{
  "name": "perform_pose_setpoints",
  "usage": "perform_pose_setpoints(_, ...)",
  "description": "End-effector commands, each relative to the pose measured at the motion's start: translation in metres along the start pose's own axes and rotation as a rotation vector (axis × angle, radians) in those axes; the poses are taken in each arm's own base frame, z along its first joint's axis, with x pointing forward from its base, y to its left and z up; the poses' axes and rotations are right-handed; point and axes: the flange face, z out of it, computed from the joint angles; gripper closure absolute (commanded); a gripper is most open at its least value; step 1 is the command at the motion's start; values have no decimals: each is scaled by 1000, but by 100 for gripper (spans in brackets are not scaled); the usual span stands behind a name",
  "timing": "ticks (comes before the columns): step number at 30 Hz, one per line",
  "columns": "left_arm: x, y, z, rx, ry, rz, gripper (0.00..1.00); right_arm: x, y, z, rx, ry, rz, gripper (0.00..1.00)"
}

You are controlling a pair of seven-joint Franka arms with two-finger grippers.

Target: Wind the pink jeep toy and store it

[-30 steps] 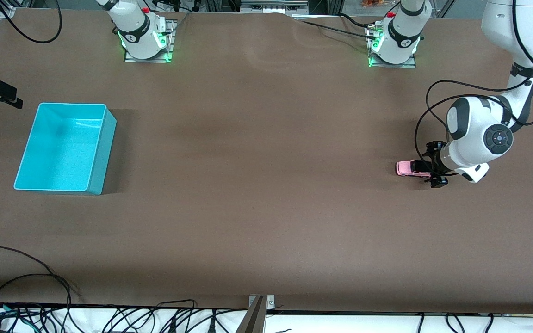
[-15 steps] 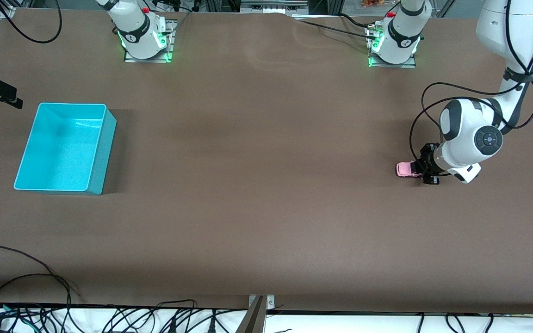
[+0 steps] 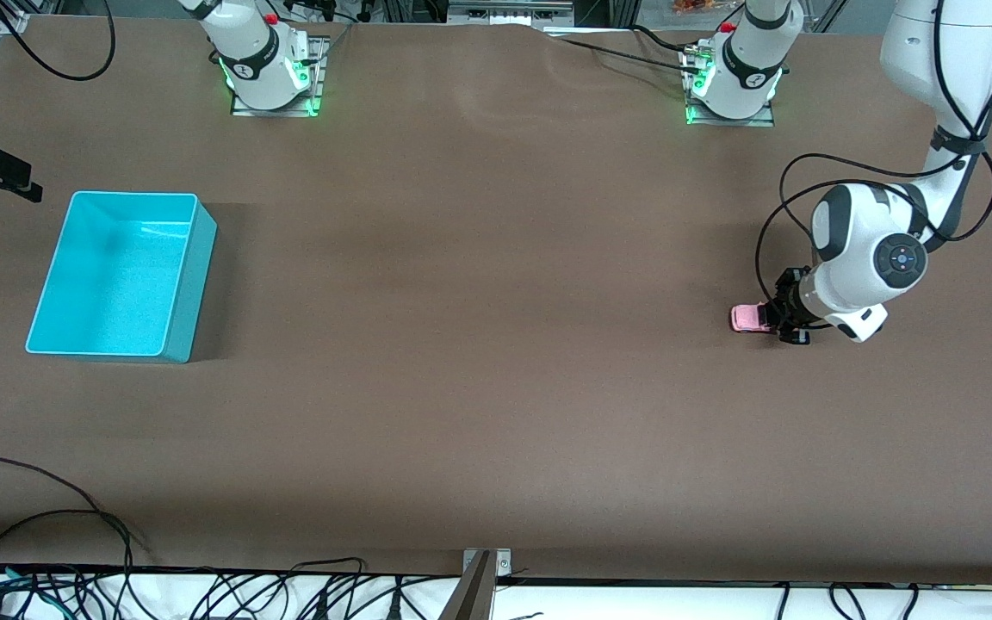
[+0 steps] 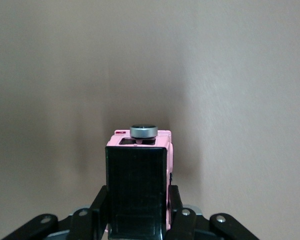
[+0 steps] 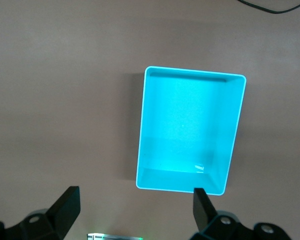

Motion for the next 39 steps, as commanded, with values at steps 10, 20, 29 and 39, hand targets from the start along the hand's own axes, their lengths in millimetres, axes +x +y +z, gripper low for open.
perform_pose_setpoints(10, -84, -5, -28, -25, 38, -31, 94, -1, 0, -4, -12, -4, 0, 0)
perform_pose_setpoints(20, -109, -4, -12, -59, 5, -9, 95, -1, 0, -4, -12, -4, 0, 0)
perform_pose_setpoints(29, -116, -4, 7, -51, -18, -26, 95, -1, -1, -4, -13, -4, -2, 0)
perform_pose_setpoints(39, -111, -5, 21, -36, -15, -31, 95, -1, -1, -4, -13, -4, -2, 0)
